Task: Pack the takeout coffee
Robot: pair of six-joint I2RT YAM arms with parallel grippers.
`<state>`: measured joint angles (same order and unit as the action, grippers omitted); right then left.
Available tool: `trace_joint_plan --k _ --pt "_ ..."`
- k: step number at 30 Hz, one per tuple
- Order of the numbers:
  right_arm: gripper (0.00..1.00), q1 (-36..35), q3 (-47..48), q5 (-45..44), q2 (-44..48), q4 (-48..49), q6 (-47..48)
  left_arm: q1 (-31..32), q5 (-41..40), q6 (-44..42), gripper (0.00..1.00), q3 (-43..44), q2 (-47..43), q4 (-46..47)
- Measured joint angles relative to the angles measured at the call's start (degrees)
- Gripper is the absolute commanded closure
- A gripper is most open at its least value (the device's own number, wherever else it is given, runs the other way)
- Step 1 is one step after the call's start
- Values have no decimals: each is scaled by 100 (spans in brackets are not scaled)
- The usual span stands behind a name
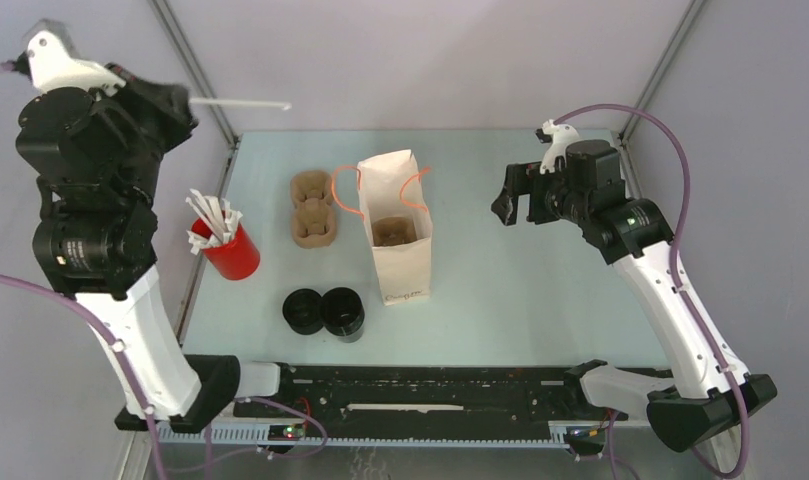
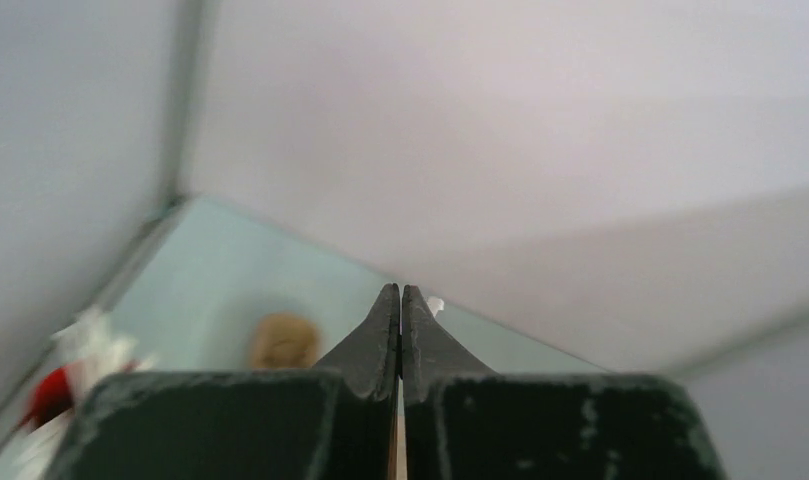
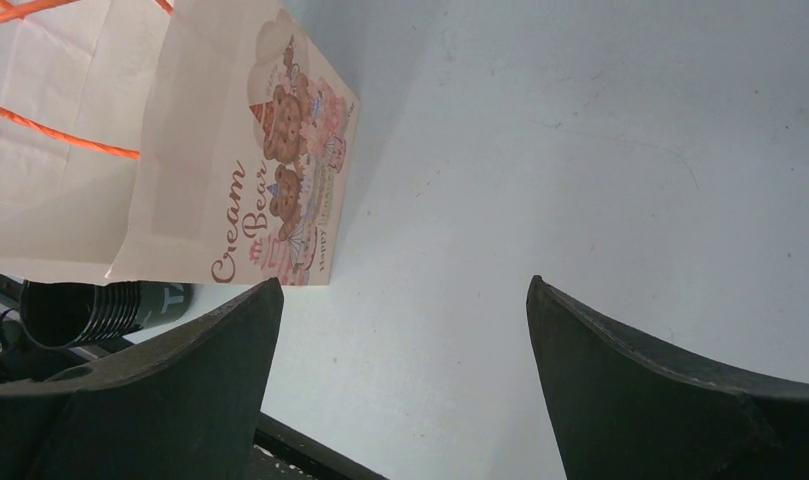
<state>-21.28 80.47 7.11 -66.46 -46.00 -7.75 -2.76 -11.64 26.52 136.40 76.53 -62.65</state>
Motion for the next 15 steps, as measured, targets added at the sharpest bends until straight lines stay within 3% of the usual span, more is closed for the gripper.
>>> trace_joint_plan --k 5,10,15 --pt "0 -92 138 -61 -42 -2 24 1541 201 -79 100 601 485 535" --pt "0 -140 181 -98 -42 0 66 2562 22 -354 100 485 1132 518" --pt "0 -197 199 -120 -42 -7 107 3200 -286 -662 100 339 1683 315"
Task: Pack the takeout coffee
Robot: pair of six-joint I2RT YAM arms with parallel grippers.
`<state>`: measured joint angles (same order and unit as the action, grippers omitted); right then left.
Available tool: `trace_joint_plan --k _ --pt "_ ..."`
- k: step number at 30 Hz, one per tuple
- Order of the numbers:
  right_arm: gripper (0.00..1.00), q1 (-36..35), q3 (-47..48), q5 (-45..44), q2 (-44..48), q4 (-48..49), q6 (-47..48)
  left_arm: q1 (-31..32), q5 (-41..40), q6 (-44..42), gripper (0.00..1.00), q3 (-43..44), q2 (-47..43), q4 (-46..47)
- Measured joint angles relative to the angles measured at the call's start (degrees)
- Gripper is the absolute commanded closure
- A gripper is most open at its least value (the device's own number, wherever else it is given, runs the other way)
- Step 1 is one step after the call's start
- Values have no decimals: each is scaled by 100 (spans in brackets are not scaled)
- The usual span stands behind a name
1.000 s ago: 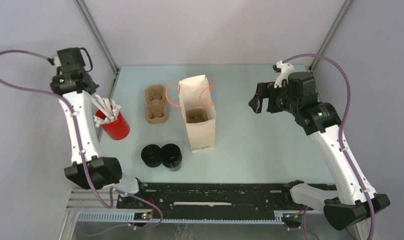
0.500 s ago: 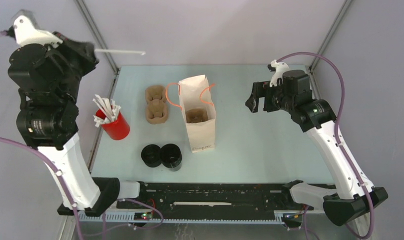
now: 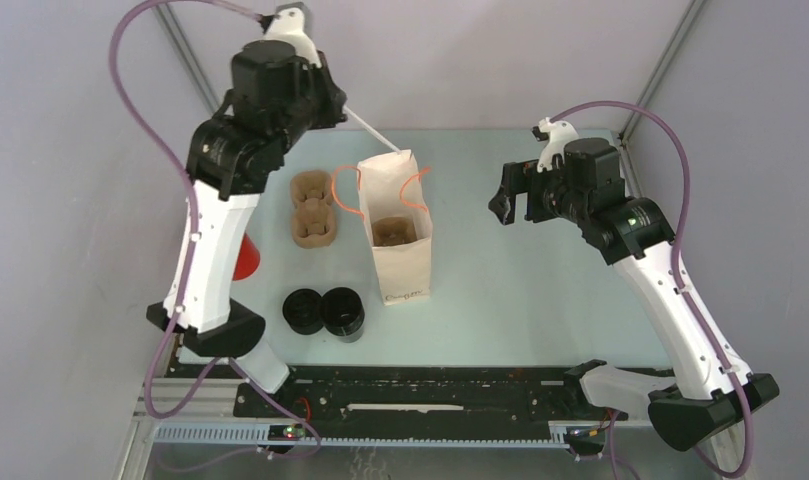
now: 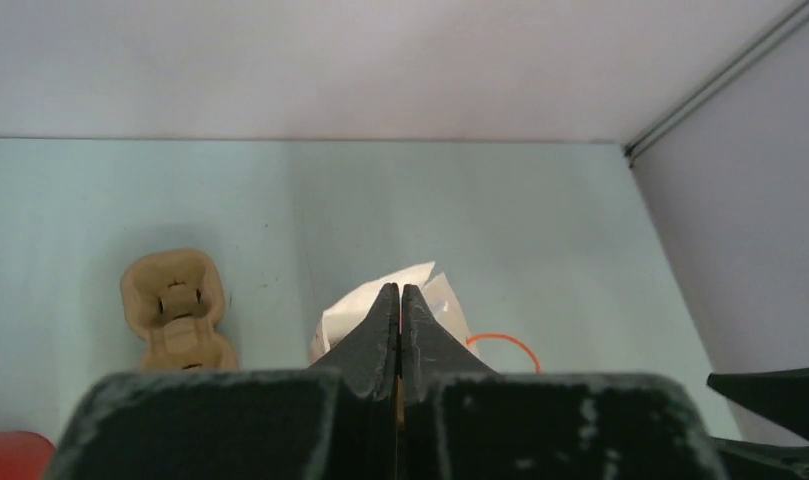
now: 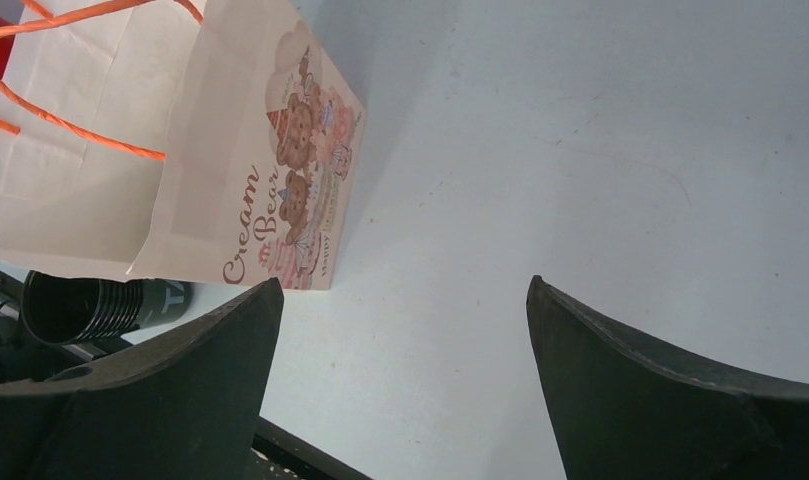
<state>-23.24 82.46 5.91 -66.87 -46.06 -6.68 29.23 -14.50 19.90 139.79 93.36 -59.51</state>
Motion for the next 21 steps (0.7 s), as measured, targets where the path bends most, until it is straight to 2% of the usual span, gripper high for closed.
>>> trace_joint_plan --k 5,9,11,13,15,16,21 --pt "0 -48 33 -37 0 -15 37 555 -365 -291 100 -258 98 -111" --pt "0 -74 39 -94 2 -22 59 866 -533 -350 100 -846 92 -98" --pt "0 -111 37 -114 11 -37 68 918 -527 -348 96 -1268 92 -20" --pt "0 -184 39 -138 50 -42 87 938 -468 -341 86 -1698 94 120" --pt "0 -267 37 -144 107 -46 105 942 -385 -337 68 -2124 96 264" --pt "0 -313 37 -155 151 -57 105 944 -330 -330 62 -2251 120 291" --pt "0 -374 42 -181 334 -229 -13 960 -201 -229 39 -2286 210 426"
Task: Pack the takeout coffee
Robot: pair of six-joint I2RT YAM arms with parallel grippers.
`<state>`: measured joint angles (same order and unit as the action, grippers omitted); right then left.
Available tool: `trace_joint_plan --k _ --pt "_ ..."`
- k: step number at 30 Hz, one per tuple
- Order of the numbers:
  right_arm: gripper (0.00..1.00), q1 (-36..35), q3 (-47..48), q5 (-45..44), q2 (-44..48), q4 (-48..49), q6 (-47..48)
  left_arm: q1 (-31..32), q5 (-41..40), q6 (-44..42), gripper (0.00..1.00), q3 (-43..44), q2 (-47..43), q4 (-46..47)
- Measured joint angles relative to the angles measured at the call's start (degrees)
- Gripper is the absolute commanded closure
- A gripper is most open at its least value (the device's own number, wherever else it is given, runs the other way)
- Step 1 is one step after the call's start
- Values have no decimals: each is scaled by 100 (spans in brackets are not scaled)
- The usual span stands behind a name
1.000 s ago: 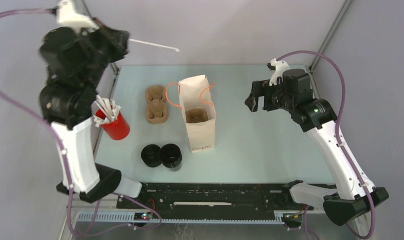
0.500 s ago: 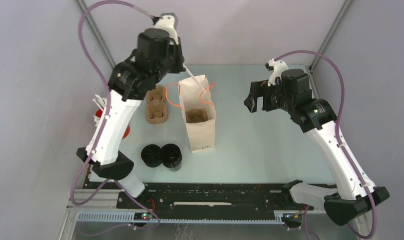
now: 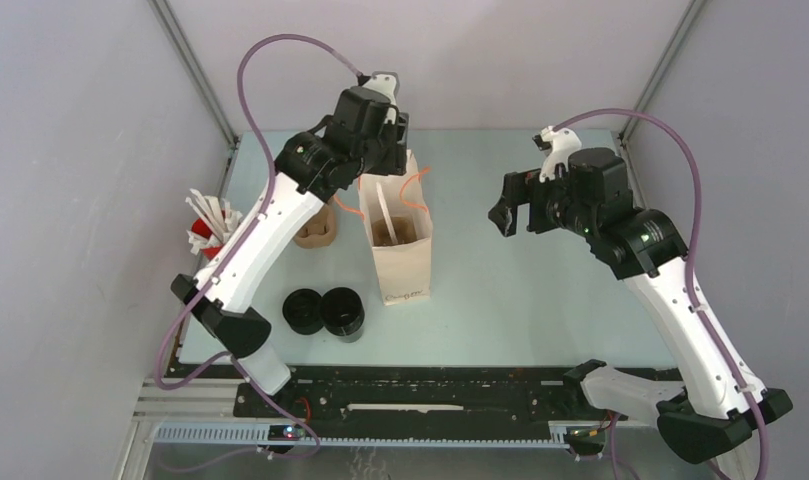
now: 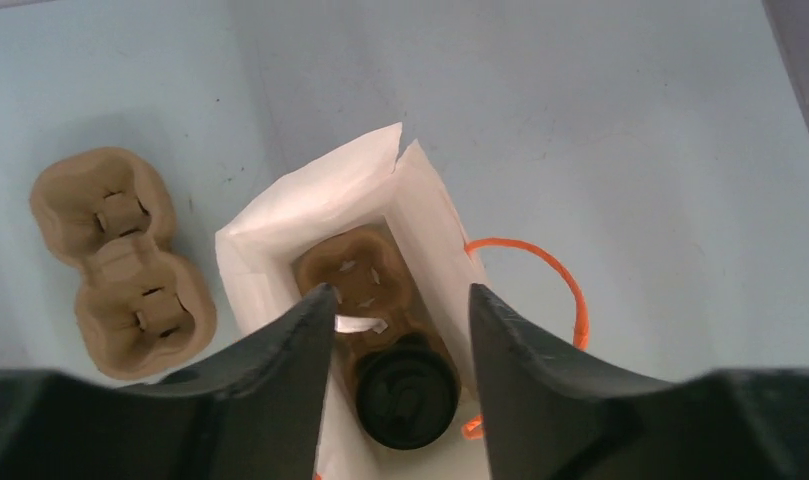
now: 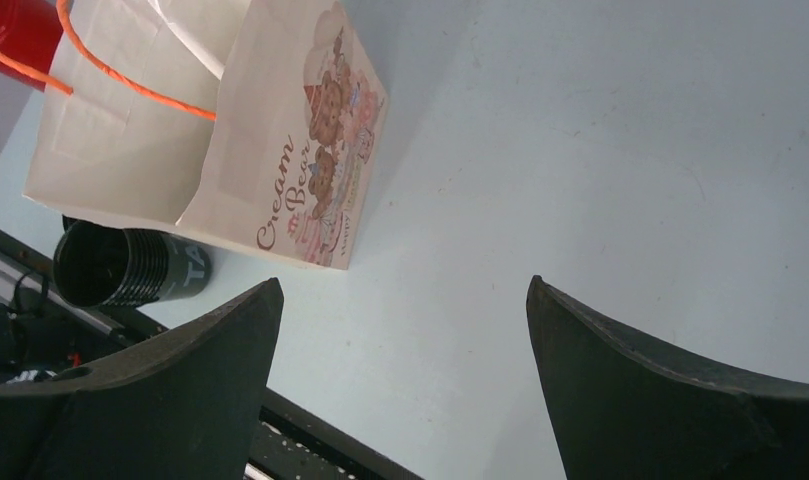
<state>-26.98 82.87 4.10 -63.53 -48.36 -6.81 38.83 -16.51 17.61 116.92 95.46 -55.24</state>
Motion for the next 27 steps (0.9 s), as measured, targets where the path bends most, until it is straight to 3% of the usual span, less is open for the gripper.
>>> trace_joint_plan --k 4,8,10,14,21,27 --pt "0 186 258 2 20 -367 -262 4 2 118 27 188 -79 -66" --pt "0 350 1049 -81 -37 -719 -380 7 52 162 23 667 -332 -195" --pt "0 361 1309 -205 31 -704 -385 4 90 173 11 782 -686 -175" --pt "0 358 1281 -579 483 -647 -404 7 168 168 4 590 -1744 -127" --pt "0 337 1097 -1078 1740 -160 -402 7 15 -74 0 96 -3755 153" --pt "0 337 1185 -1370 2197 157 -420 7 -129 -315 0 153 -4365 348"
